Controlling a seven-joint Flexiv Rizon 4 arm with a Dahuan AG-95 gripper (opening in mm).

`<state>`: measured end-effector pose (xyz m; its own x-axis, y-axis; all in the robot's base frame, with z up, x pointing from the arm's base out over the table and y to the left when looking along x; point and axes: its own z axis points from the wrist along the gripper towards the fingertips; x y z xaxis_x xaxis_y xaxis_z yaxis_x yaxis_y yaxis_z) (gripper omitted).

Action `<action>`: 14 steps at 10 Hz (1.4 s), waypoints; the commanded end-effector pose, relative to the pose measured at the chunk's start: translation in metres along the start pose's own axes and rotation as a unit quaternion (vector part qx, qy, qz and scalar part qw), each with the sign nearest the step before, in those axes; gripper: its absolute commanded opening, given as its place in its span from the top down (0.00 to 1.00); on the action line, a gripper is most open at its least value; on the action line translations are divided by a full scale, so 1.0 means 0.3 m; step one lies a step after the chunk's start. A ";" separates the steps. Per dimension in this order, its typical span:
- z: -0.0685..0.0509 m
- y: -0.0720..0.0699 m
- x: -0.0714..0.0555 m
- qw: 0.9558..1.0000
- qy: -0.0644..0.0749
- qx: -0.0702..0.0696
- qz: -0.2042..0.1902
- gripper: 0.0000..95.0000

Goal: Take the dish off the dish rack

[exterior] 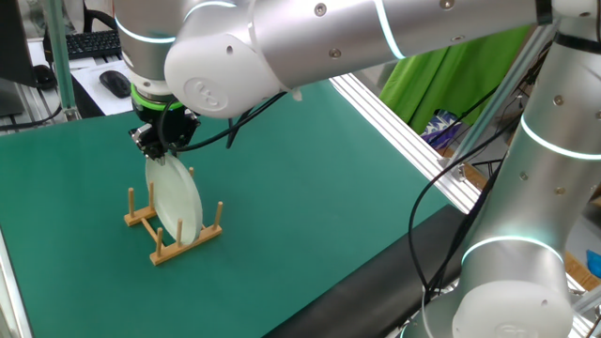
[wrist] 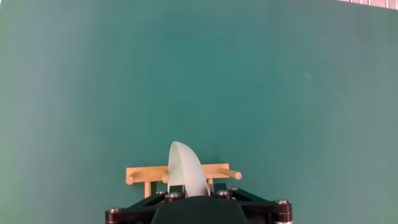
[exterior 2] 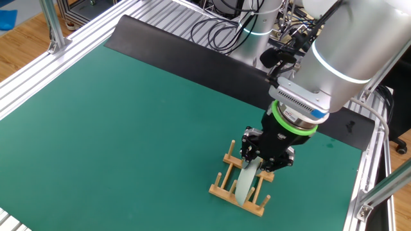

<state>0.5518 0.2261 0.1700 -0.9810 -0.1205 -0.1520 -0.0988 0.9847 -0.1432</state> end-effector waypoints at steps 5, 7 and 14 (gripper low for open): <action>-0.045 -0.016 0.010 1.000 0.001 0.001 -0.009 0.80; -0.051 -0.016 0.015 1.000 0.003 0.001 -0.011 1.00; -0.083 -0.029 0.029 1.000 0.002 0.007 -0.017 1.00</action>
<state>0.5395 0.2190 0.1942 -0.9774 -0.1537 -0.1452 -0.1299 0.9783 -0.1611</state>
